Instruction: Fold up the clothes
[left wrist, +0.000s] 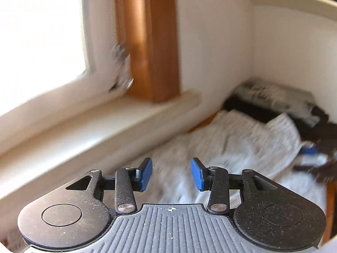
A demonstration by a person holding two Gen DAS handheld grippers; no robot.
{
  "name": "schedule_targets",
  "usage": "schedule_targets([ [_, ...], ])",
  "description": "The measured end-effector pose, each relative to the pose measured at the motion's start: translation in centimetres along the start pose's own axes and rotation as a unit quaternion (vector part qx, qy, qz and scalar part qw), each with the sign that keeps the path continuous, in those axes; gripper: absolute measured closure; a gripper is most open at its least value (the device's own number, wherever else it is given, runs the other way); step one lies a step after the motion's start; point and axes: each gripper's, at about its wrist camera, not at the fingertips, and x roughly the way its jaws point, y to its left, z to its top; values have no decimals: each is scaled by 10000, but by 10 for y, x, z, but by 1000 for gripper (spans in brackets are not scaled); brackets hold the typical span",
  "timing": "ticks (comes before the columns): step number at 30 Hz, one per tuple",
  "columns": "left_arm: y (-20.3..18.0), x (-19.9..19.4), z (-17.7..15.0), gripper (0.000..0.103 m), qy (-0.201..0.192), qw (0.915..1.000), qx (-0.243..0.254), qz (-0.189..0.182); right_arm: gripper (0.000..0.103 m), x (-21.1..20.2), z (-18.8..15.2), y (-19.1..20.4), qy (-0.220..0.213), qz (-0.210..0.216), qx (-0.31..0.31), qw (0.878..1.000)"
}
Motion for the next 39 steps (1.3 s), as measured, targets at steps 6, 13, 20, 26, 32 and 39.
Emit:
schedule_targets([
  [6,-19,13,-12,57,103,9993,13,-348,44,0,0,1,0,-5,-13,10000],
  [13,-65,69,-20,45,473,9968,500,-411,44,0,0,1,-7,-5,-22,10000],
  [20,-49,81,-14,100,245,9994,184,-150,44,0,-1,1,-11,-9,-21,10000],
  [26,-11,9,-2,100,-621,9965,-556,25,44,-3,-2,4,-64,-53,-78,9999],
  [32,40,-72,-18,100,-1101,9865,-1205,120,45,-5,-2,9,-109,-94,-283,9995],
  [39,53,-105,-91,100,-873,9777,-1910,-17,50,-36,10,16,-95,326,-417,9986],
])
